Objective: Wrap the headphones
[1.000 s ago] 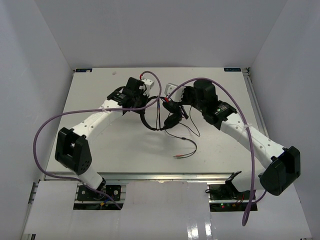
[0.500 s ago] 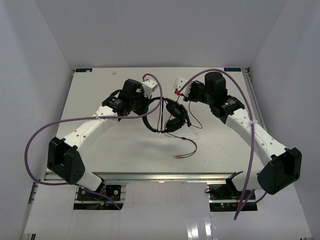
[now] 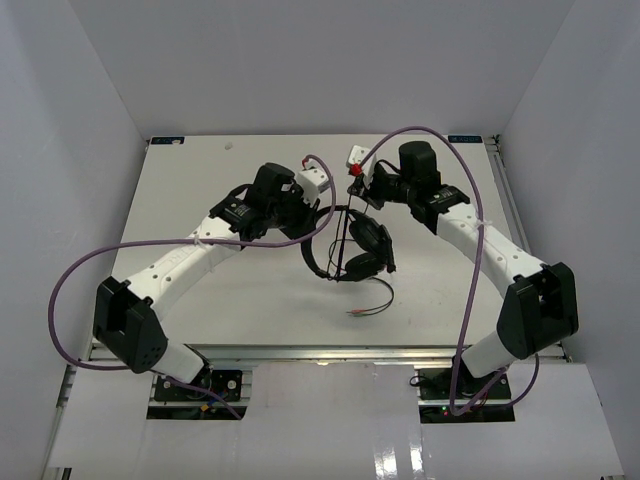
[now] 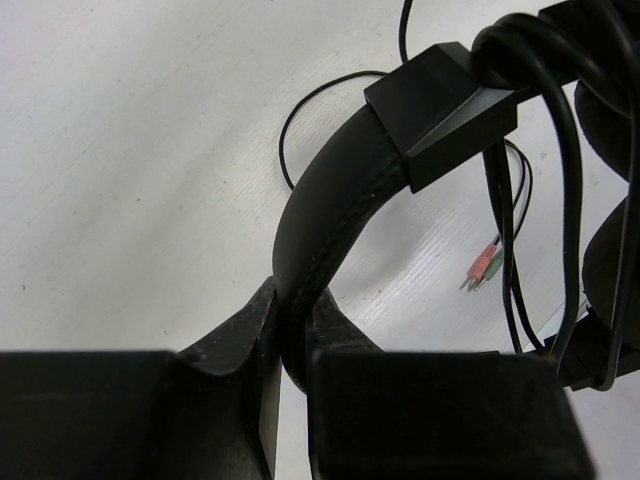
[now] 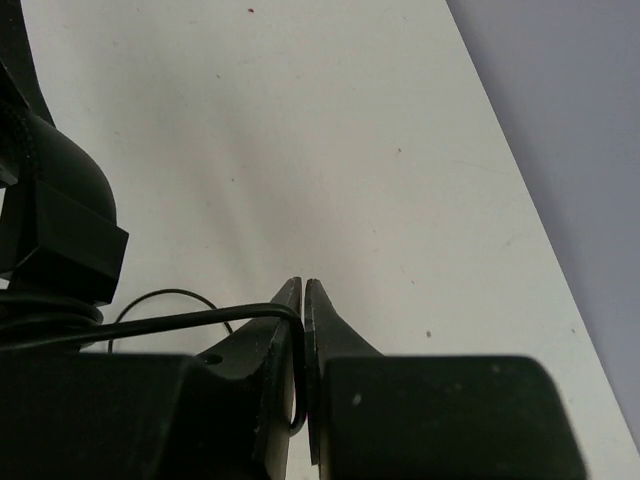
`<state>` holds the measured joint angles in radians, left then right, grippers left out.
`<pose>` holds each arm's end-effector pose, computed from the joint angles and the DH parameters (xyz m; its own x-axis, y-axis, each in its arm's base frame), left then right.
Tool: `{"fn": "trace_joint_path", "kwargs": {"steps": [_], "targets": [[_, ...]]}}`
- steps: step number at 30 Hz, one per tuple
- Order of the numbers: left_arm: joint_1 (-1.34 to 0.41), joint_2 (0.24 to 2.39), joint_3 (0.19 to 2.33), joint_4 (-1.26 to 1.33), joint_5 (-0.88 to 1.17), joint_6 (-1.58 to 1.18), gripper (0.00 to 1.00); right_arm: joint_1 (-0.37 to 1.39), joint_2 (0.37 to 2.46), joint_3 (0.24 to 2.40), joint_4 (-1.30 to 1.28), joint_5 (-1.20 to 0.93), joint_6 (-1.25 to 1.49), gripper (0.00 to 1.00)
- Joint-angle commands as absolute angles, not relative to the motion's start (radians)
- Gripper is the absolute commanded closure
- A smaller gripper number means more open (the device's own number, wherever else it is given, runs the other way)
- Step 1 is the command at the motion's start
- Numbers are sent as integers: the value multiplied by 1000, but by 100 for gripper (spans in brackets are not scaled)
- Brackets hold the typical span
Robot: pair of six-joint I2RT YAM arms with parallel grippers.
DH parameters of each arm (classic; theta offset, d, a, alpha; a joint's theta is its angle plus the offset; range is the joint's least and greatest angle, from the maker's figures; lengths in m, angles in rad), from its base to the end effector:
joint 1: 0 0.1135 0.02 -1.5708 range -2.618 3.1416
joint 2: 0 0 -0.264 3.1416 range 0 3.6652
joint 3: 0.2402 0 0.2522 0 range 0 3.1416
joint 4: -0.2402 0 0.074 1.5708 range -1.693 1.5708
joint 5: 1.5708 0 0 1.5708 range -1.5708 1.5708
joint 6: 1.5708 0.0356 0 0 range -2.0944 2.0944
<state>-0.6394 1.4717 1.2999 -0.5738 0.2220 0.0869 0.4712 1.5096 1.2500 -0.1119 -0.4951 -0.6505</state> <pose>0.2564 -0.2004 0.3197 -0.4805 0.4629 -0.7449 0.7564 0.6485 -0.0850 0.3079 0.1758 0.3339 0.2234 -0.4842 -0.8459 -0.8277 0.3642 -0.4270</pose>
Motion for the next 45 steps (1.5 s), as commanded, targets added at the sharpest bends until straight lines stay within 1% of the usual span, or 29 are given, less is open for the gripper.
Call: {"fn": "trace_joint_path", "kwargs": {"steps": [1, 3, 5, 7, 8, 10, 13, 16, 18, 20, 23, 25, 28, 29, 31, 33, 35, 36, 38, 39, 41, 45], "targets": [[-658, 1350, 1318, -607, 348, 79, 100, 370, 1522, 1232, 78, -652, -481, 90], [-660, 1342, 1365, -608, 336, 59, 100, 331, 1527, 1180, 121, -818, -404, 89], [-658, 1346, 1425, -614, 325, 21, 100, 323, 1543, 1137, 192, -940, -320, 87], [-658, 1367, 1498, -624, 315, -51, 100, 327, 1563, 1089, 365, -1035, -200, 86], [-659, 1378, 1554, -631, 311, -78, 100, 336, 1574, 1067, 448, -1082, -95, 85], [-660, 1406, 1625, -658, 287, -131, 100, 364, 1606, 1024, 601, -1127, 13, 81], [-659, 1432, 1747, -696, 248, -188, 100, 397, 1658, 1003, 700, -1144, 134, 75], [-658, 1452, 1847, -741, 141, -234, 100, 413, 1690, 945, 864, -1149, 232, 69], [-655, 1463, 1922, -770, 91, -253, 100, 416, 1702, 898, 967, -1155, 306, 67], [-631, 1472, 2003, -793, 17, -273, 100, 416, 1710, 854, 1009, -1161, 344, 67], [-578, 1480, 2062, -796, -67, -307, 100, 420, 1708, 797, 1089, -1168, 390, 71], [-545, 1477, 2075, -766, -89, -325, 100, 424, 1699, 764, 1128, -1170, 414, 76], [-478, 1485, 2082, -730, -103, -368, 100, 435, 1670, 724, 1201, -1168, 457, 90], [-456, 1489, 2082, -716, -110, -380, 100, 440, 1650, 709, 1205, -1164, 462, 92], [-409, 1508, 2087, -707, -147, -382, 100, 446, 1601, 694, 1166, -1153, 435, 92], [-370, 1538, 2077, -708, -220, -365, 100, 452, 1522, 713, 955, -1122, 256, 92], [-330, 1563, 2024, -691, -278, -341, 100, 472, 1420, 795, 490, -1015, -122, 92], [-314, 1579, 1997, -676, -279, -331, 100, 513, 1394, 826, 206, -886, -242, 92], [-274, 1611, 1936, -650, -293, -325, 100, 562, 1317, 891, 17, -740, -466, 92], [-268, 1646, 1926, -643, -300, -310, 100, 601, 1282, 909, -101, -620, -515, 92], [-265, 1710, 1905, -641, -310, -270, 100, 661, 1227, 962, -223, -422, -631, 92], [-273, 1762, 1817, -642, -265, -192, 100, 693, 1178, 1083, -306, -72, -820, 92]]}}
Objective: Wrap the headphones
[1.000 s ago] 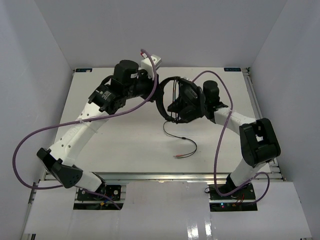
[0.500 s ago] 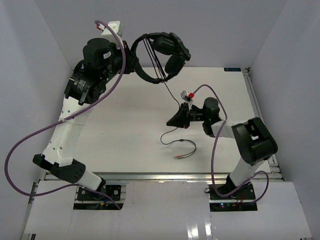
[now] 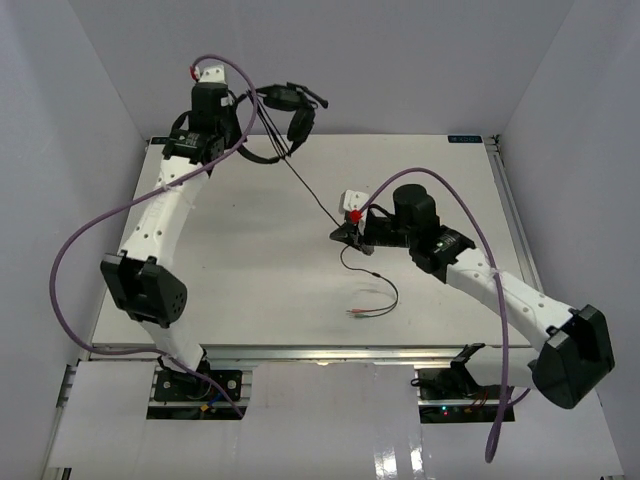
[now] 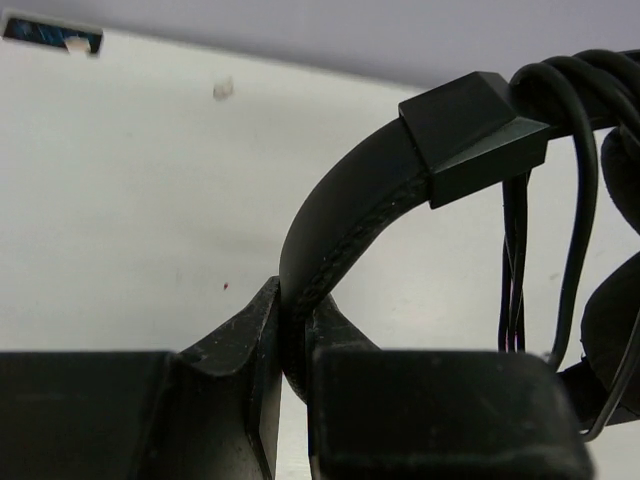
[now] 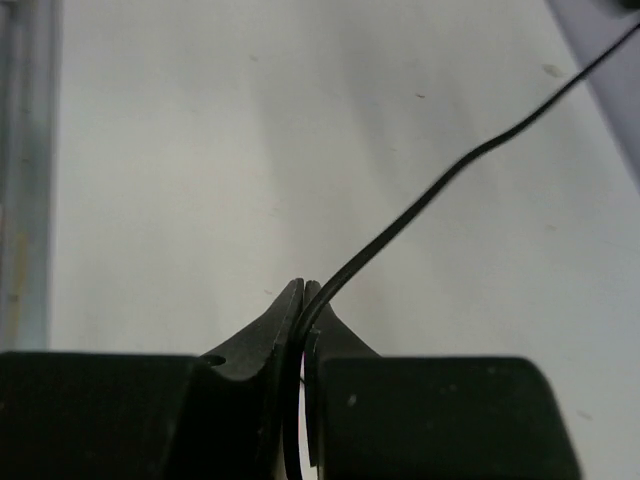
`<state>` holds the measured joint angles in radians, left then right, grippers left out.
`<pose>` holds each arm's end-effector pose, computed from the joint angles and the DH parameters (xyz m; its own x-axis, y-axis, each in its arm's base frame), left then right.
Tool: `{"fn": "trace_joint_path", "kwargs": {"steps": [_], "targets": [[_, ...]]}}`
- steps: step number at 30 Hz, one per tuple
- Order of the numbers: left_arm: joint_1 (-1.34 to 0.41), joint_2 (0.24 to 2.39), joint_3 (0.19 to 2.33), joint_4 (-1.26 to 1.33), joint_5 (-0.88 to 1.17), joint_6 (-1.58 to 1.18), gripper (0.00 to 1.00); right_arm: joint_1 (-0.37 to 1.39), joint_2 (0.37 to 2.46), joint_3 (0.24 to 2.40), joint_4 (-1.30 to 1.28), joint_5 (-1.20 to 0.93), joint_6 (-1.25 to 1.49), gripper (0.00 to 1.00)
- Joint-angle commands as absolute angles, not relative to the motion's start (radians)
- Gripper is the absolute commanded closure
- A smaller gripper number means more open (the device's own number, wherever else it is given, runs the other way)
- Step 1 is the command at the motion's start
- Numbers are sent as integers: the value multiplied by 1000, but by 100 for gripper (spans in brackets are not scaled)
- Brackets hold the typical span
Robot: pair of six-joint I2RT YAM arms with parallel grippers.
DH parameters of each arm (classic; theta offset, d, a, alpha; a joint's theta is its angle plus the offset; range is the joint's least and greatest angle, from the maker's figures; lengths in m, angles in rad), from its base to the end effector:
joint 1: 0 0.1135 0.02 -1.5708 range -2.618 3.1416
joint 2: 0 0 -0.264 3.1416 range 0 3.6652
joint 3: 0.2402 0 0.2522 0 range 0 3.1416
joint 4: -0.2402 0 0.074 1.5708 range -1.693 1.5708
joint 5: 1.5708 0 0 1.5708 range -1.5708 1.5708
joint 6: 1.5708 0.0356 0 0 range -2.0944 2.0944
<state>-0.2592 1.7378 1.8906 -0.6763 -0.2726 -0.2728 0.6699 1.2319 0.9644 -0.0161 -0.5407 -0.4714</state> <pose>0.3800 -0.0909 0.4163 -0.4711 -0.1435 -0.8703 -0.1095 0.9886 -0.1037 0.2118 0.1911 0.3264 0.2222 -0.3206 -0.9208 -0.9190 0.2465 -0.3077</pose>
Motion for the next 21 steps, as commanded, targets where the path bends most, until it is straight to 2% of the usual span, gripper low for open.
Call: {"fn": "trace_joint_path", "kwargs": {"steps": [1, 7, 9, 16, 21], "targets": [[-286, 1759, 1786, -639, -251, -162, 100, 693, 1177, 1102, -301, -16, -856, 92], [-426, 1672, 1519, -601, -195, 22, 100, 693, 1237, 1205, -153, 217, -1026, 92], [-473, 1629, 1462, -592, -168, 64, 100, 682, 1281, 1230, -110, 228, -1060, 92], [-528, 1396, 1274, -556, 121, 180, 100, 554, 1364, 1288, -91, -2, -960, 92], [-536, 1288, 1200, -502, 342, 181, 100, 438, 1393, 1279, -76, -251, -805, 92]]}}
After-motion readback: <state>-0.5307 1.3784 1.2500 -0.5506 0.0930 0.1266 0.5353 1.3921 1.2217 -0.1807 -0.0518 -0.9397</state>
